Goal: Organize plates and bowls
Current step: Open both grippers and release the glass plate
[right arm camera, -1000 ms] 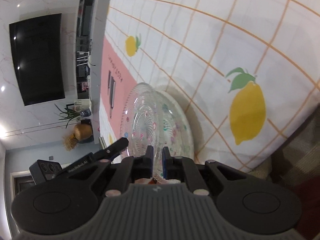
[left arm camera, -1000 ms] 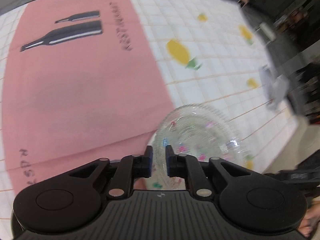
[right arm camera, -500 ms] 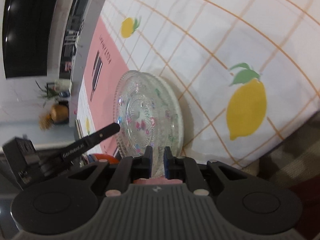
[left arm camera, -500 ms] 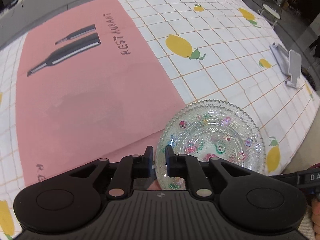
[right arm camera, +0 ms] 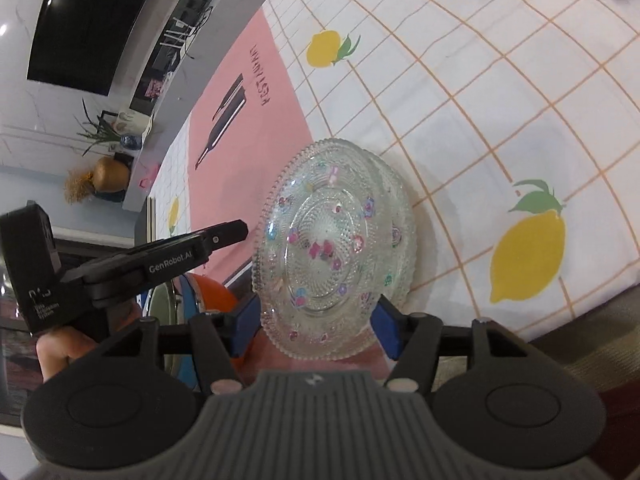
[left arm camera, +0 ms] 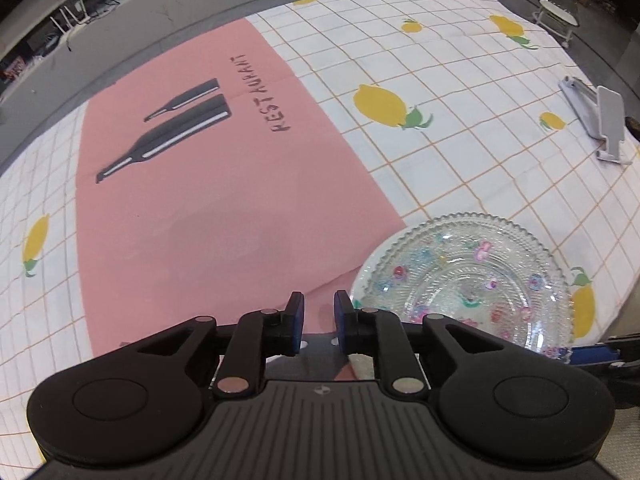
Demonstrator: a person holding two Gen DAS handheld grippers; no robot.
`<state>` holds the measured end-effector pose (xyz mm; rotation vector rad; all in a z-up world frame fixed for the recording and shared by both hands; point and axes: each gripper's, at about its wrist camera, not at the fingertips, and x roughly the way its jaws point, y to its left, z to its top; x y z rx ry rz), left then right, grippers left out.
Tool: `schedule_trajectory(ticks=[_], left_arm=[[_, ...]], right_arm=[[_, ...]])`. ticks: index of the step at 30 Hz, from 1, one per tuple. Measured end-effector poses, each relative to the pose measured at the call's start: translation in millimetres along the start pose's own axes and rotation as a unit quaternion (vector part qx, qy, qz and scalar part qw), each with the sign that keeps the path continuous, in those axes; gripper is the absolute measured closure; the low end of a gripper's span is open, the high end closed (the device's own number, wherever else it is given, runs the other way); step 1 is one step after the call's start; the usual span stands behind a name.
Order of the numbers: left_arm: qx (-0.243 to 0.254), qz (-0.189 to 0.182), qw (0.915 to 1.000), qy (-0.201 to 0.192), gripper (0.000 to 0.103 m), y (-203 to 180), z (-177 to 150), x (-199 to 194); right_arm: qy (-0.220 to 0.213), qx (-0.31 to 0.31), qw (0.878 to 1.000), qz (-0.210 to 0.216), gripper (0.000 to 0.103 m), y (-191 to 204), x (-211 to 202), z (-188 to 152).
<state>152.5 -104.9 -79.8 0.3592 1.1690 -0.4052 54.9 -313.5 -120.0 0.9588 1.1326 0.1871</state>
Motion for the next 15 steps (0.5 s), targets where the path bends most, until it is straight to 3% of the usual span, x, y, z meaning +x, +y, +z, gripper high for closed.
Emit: schedule_trajectory(ticks=[11,14,15], left_arm=[[0.006,0.027,0.9996,-0.007,0.079,5,11,-5],[-0.002,0.040,0.9991,-0.018,0.076,7,12,-8],[-0.004,0.044,0.9988,-0.021,0.075,7,12,-9]], right_arm=[[0.012,-0.033,0.999,-0.003,0.035,8,-2,-4],[0.017,-0.052,0.998,-0.004,0.028,13,-3,-7],[0.023,-0.053,0.998,0.000,0.020,13,-3,-8]])
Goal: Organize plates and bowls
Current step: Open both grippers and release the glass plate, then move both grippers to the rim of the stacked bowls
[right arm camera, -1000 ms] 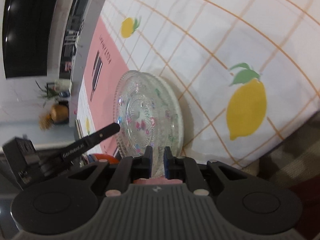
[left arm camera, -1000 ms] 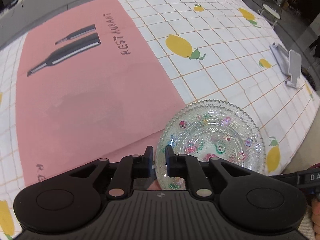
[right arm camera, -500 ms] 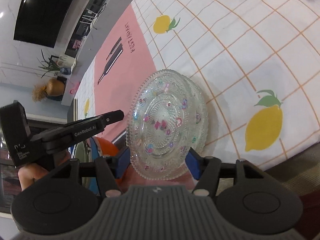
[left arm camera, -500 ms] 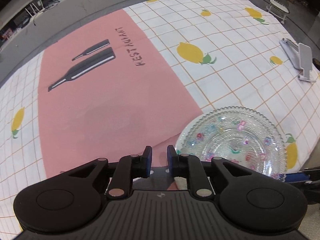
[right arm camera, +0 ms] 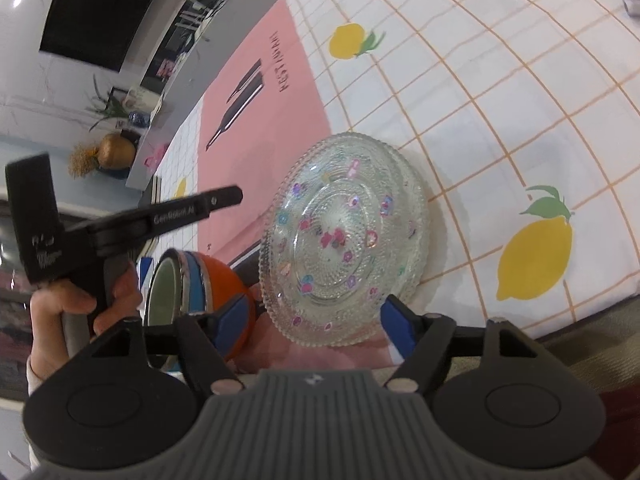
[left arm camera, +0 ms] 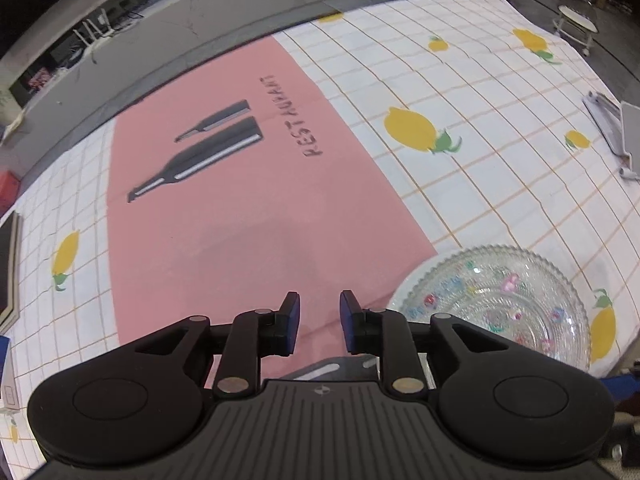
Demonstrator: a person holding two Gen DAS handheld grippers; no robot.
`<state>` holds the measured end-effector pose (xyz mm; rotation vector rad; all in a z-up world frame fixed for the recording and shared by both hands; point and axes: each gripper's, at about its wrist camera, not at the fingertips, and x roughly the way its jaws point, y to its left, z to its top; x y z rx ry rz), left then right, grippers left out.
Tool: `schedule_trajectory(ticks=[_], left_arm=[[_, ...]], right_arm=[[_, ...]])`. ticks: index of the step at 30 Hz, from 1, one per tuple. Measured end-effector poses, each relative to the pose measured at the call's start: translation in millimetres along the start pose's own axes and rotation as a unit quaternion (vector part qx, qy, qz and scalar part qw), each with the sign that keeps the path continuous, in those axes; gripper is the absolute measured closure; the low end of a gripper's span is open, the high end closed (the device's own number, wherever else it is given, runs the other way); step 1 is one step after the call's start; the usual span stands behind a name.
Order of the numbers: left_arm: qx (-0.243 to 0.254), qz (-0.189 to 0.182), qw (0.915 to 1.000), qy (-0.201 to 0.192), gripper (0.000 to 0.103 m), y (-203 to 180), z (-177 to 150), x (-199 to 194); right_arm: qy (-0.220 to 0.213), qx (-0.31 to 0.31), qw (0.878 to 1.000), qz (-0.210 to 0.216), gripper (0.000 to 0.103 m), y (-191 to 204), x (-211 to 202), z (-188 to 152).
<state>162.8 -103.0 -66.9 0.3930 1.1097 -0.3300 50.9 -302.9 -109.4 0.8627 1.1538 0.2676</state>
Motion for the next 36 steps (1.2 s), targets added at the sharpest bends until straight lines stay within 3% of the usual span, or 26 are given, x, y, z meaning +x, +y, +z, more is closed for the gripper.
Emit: schedule_trajectory(ticks=[1,6,9,14,17,21,23,25,27,30,34,36], left_arm=[[0.002,0.006,1.0000,-0.002,0.075,-1,0,-1],[0.023,0.043,0.9987,-0.017,0.074,-8,-2,-10],[0.013,0.036,0.9989,-0.028,0.073,-8,-2,-21],[-0.007,0.028,0.9988,-0.040,0.068,-3,-5,-42],[-0.029,0.034,0.9970,-0.062,0.066,2,-16,-65],[-0.043,0.032,0.9936,-0.099,0.056,10,-37,-103],[-0.054,0.045,0.9908,-0.115,0.054,15,-47,-118],[-0.061,0.058,0.9885,-0.126,0.052,21,-56,-127],[-0.076,0.067,0.9858,-0.134,0.052,28,-67,-135],[-0.104,0.057,0.9827,-0.142,0.051,43,-83,-140],[-0.132,0.050,0.9799,-0.141,0.051,60,-93,-138],[-0.142,0.050,0.9790,-0.137,0.051,68,-96,-133]], right_arm=[[0.007,0.004,1.000,0.002,0.016,-2,0,-1],[-0.005,0.027,1.000,0.012,0.017,-17,-13,-2],[-0.033,0.020,0.999,-0.017,0.017,-19,-25,4],[-0.098,-0.042,0.988,-0.108,0.017,-8,-31,18],[-0.093,-0.044,0.989,-0.103,0.018,-9,-22,30],[-0.080,-0.043,0.989,-0.116,0.023,-12,-3,43],[-0.067,-0.040,0.989,-0.125,0.029,-14,7,46],[-0.057,-0.033,0.991,-0.113,0.046,-18,11,46],[-0.052,-0.023,0.994,-0.094,0.053,-24,12,46],[-0.044,-0.011,0.994,-0.098,0.068,-30,16,46],[-0.047,-0.007,0.996,-0.082,0.080,-33,18,47],[-0.049,-0.017,0.995,-0.087,0.079,-29,19,47]])
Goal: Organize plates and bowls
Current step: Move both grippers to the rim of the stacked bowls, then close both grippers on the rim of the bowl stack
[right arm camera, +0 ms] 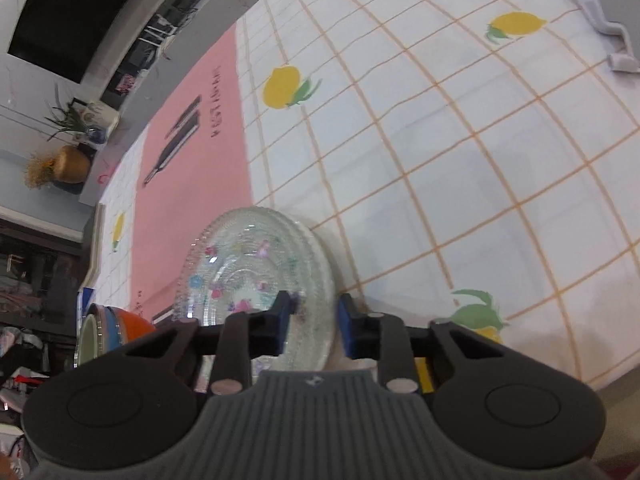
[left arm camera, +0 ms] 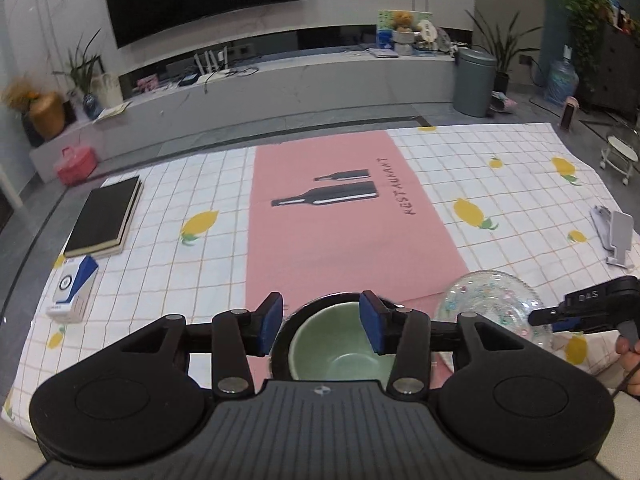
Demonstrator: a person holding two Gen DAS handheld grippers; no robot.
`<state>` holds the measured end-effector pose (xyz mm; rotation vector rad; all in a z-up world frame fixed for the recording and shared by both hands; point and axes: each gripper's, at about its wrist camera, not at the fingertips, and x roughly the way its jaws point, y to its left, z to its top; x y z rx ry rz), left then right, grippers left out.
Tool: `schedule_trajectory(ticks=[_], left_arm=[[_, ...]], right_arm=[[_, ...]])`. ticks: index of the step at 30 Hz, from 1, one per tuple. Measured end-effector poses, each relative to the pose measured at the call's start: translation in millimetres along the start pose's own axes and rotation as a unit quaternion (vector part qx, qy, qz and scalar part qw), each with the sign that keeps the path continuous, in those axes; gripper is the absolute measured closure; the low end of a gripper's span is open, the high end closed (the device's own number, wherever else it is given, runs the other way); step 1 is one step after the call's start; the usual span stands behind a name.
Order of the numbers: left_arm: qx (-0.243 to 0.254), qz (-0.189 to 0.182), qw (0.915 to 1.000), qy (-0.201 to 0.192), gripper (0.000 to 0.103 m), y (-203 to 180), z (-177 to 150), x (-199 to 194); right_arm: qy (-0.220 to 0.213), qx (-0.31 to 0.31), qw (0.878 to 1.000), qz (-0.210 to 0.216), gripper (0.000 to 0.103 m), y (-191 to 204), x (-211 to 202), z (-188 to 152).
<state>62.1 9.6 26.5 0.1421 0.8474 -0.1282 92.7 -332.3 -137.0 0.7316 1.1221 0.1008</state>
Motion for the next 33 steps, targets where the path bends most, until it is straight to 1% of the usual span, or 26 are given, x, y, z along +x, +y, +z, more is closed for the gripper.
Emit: schedule_trajectory(ticks=[5,8,12,21,23,24,26,27,28,30,32,33], left_arm=[[-0.042,-0.017,0.9986,0.026,0.051,22,-5,17],[-0.050,-0.010,0.9981,0.034,0.051,30,-11,21],[-0.063,-0.007,0.9971,0.043,0.051,38,-13,25],[-0.057,-0.007,0.9975,0.042,0.051,39,-14,23],[-0.059,-0.012,0.9972,0.045,0.051,40,-14,24],[-0.061,-0.015,0.9968,0.050,0.051,40,-15,25],[-0.060,-0.031,0.9958,0.061,0.051,40,-16,26],[-0.059,-0.040,0.9953,0.066,0.050,39,-16,27],[-0.059,-0.047,0.9949,0.067,0.049,38,-17,27],[-0.055,-0.051,0.9949,0.067,0.046,35,-19,27],[-0.050,-0.051,0.9951,0.068,0.046,33,-22,26],[-0.050,-0.053,0.9951,0.067,0.046,33,-23,26]], right_arm=[[-0.008,-0.014,1.000,-0.009,0.079,5,0,-2],[-0.010,-0.023,1.000,-0.013,0.078,9,2,-2],[-0.012,-0.053,0.998,-0.029,0.075,25,9,-3],[0.004,-0.072,0.997,-0.021,0.075,37,21,-2],[0.008,-0.078,0.997,-0.020,0.072,38,24,-2],[0.009,-0.081,0.997,-0.018,0.069,39,24,-3],[0.013,-0.090,0.995,-0.029,0.069,42,24,-4],[0.014,-0.093,0.995,-0.039,0.067,45,24,-5],[0.013,-0.098,0.994,-0.054,0.062,47,23,-5],[0.009,-0.114,0.990,-0.085,0.054,52,18,-4],[0.003,-0.116,0.987,-0.109,0.052,56,7,0],[-0.004,-0.117,0.986,-0.118,0.049,60,-1,2]])
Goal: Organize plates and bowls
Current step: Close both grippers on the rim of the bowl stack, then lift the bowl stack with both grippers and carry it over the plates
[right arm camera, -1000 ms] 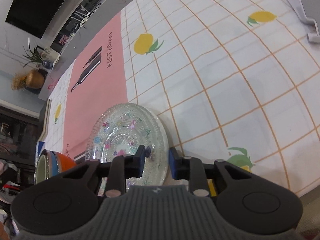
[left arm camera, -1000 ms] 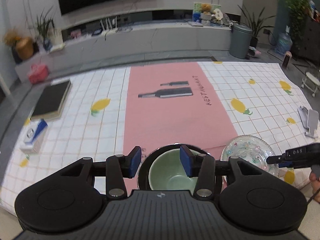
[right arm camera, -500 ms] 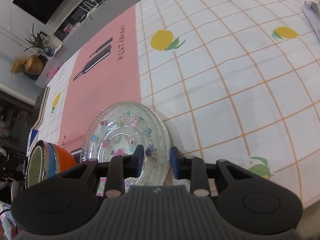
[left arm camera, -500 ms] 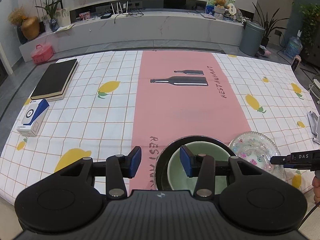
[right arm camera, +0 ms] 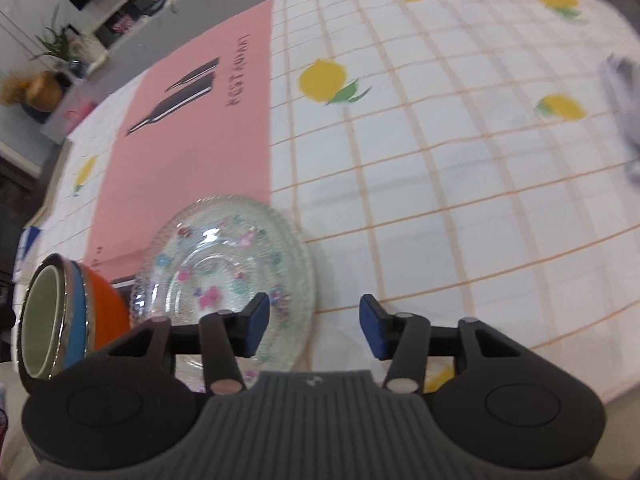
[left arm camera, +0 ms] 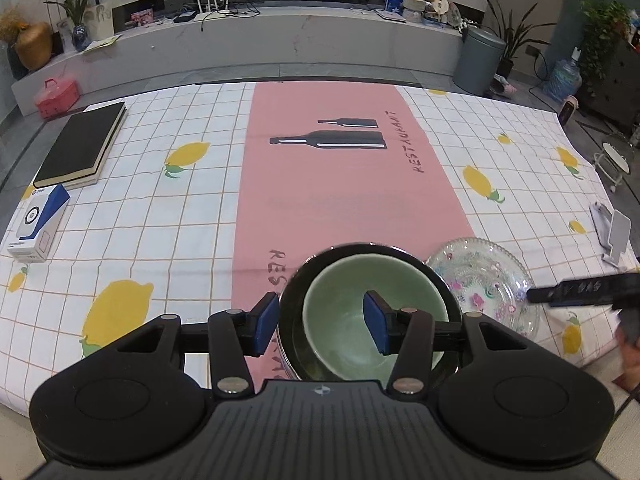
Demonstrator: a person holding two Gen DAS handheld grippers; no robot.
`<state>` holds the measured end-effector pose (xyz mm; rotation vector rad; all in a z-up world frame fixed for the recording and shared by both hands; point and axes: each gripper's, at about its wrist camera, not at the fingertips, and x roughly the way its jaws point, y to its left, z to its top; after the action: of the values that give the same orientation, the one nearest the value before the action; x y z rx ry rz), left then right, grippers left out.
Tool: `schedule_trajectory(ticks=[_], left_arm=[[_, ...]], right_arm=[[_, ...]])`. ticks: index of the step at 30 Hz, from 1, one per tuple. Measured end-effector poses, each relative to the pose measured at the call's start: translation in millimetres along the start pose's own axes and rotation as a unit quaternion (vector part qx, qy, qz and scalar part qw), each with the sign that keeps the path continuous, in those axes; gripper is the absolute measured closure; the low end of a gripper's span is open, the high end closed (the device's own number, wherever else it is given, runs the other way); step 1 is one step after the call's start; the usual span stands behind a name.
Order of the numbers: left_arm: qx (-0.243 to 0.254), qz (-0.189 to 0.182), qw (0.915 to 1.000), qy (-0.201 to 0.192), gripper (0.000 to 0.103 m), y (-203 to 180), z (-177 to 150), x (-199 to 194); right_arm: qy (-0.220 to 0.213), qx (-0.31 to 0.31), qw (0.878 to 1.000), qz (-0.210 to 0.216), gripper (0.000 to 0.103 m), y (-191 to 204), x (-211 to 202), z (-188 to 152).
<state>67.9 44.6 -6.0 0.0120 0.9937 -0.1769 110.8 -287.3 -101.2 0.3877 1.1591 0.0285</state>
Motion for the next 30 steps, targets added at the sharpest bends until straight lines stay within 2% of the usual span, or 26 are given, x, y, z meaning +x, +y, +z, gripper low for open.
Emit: schedule_trajectory(ticks=[3,6,10,13,18,20,22,26,30], left_arm=[[0.004,-0.012,0.9999,-0.007,0.043,3,-3,-3],[-0.007,-0.010,0.9999,-0.010,0.042,10,-2,-4],[-0.029,-0.003,0.9994,-0.017,0.039,23,-3,-2],[-0.040,0.007,0.9992,-0.005,0.039,31,-4,4],[-0.071,-0.028,0.9971,0.002,0.038,44,-3,8],[-0.085,-0.028,0.9960,0.003,0.037,50,-4,12],[-0.096,-0.026,0.9949,0.014,0.037,55,-4,19],[-0.122,-0.049,0.9908,0.033,0.035,63,-4,29],[-0.116,-0.050,0.9909,0.045,0.034,60,-7,36]], right_arm=[[-0.030,-0.001,0.999,-0.017,0.033,14,-32,7],[-0.047,-0.020,0.998,-0.024,0.028,47,-58,14],[-0.066,-0.039,0.996,-0.035,0.027,107,-76,19],[-0.061,-0.054,0.997,-0.019,0.027,147,-75,22],[-0.064,-0.121,0.990,-0.031,0.034,206,-49,22],[-0.069,-0.121,0.990,-0.023,0.035,212,-42,16],[-0.072,-0.115,0.991,0.009,0.035,205,-36,8],[-0.046,-0.076,0.994,0.056,0.036,179,-13,-1],[-0.009,-0.041,0.994,0.098,0.036,163,5,-11]])
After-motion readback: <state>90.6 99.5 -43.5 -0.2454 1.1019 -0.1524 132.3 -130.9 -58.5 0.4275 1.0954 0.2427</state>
